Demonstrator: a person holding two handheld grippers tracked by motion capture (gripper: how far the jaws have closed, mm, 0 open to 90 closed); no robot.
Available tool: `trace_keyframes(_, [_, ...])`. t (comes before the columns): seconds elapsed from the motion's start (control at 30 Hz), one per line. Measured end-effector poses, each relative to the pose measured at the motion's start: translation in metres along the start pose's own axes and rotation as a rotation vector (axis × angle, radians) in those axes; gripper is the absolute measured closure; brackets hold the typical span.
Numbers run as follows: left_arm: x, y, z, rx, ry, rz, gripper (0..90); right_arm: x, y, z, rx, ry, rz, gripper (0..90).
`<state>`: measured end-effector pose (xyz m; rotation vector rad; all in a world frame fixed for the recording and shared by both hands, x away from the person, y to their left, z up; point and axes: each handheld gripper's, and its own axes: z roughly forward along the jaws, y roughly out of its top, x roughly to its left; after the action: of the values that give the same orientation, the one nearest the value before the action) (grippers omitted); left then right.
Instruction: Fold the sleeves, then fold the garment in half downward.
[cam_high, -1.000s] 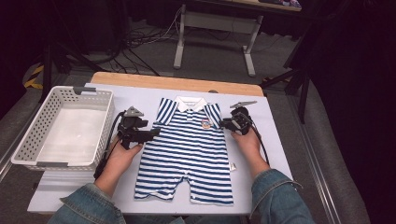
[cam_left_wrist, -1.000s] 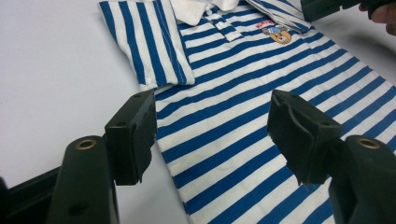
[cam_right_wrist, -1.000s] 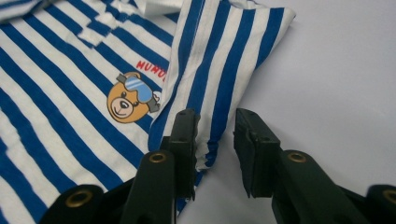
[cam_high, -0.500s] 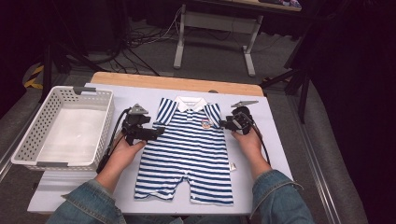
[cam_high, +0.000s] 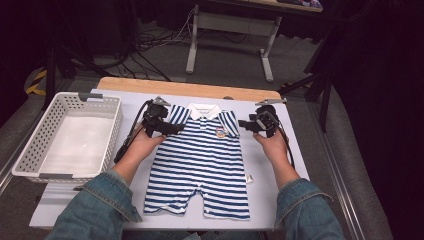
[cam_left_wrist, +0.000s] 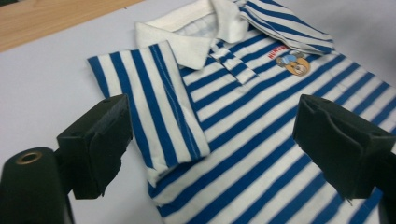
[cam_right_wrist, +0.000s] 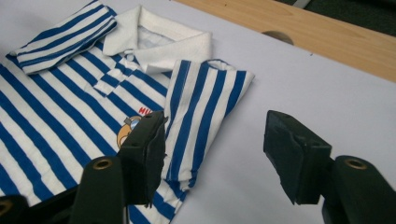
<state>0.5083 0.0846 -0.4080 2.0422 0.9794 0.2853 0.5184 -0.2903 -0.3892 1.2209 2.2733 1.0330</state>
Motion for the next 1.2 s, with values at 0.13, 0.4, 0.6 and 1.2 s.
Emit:
trace_keyframes(0.13, [0.010, 0.011, 0.005, 0.007, 0.031, -0.009, 15.2, -0.004, 0.012, 0.002, -0.011, 0.000, -0.014, 50.3])
trace_keyframes(0.4, [0.024, 0.021, 0.015, 0.003, 0.063, -0.029, 17.0, -0.011, 0.019, 0.017, -0.044, 0.002, -0.011, 53.6])
trace_keyframes(0.6, [0.031, 0.024, 0.027, -0.010, 0.106, -0.051, 19.7, -0.015, 0.017, 0.031, -0.077, -0.019, 0.028, 53.4])
trace_keyframes(1.2, [0.054, 0.008, 0.069, 0.009, 0.191, -0.127, 25.9, -0.021, 0.000, 0.078, -0.049, -0.048, 0.116, 53.8])
